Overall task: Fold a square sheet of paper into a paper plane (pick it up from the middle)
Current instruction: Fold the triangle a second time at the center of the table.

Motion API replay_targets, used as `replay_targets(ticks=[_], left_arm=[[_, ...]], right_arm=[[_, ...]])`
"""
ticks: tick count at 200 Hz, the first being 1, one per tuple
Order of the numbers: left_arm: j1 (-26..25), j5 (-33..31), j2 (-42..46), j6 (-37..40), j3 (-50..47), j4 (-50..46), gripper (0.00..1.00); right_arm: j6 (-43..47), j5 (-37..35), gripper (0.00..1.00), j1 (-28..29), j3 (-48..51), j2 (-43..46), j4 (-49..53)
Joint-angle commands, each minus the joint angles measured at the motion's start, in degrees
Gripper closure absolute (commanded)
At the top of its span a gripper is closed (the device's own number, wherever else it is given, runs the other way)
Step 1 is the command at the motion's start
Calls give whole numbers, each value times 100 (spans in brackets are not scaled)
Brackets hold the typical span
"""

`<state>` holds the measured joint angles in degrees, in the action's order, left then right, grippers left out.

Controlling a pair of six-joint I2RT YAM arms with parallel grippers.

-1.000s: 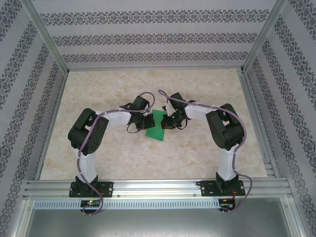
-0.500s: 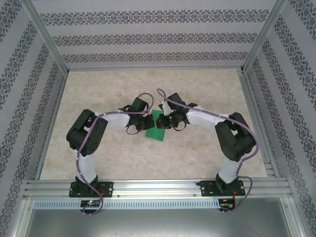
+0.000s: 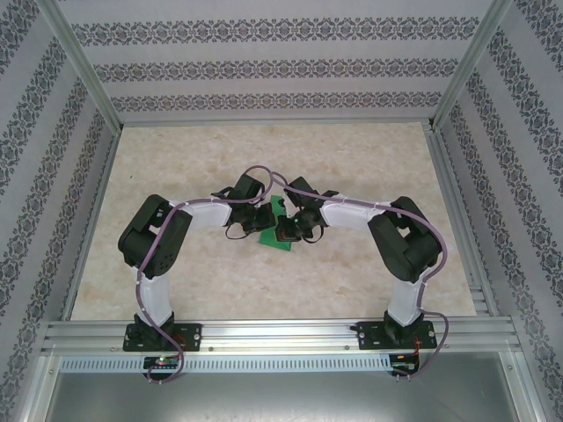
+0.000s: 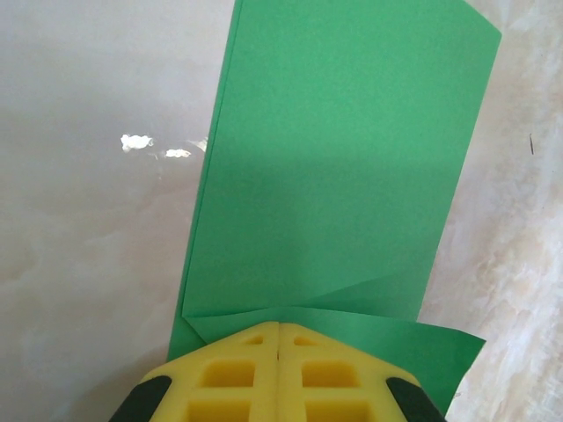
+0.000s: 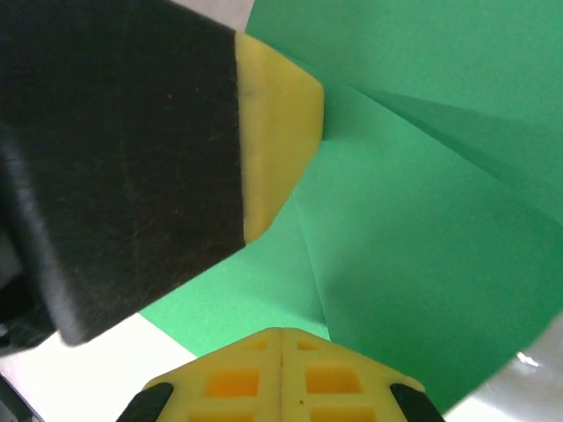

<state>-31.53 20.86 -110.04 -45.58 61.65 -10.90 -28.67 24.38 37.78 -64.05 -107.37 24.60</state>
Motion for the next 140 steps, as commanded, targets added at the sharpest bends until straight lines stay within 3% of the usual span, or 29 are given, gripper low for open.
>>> replay_targets(ticks=[1, 140], left_arm=[[-16, -555, -343, -134, -309, -619, 100], [-11, -758, -374, -242, -289, -825, 100]], right_arm=[[-133, -69, 95, 42, -160, -72, 44], [637, -200, 95, -51, -145, -240, 939]])
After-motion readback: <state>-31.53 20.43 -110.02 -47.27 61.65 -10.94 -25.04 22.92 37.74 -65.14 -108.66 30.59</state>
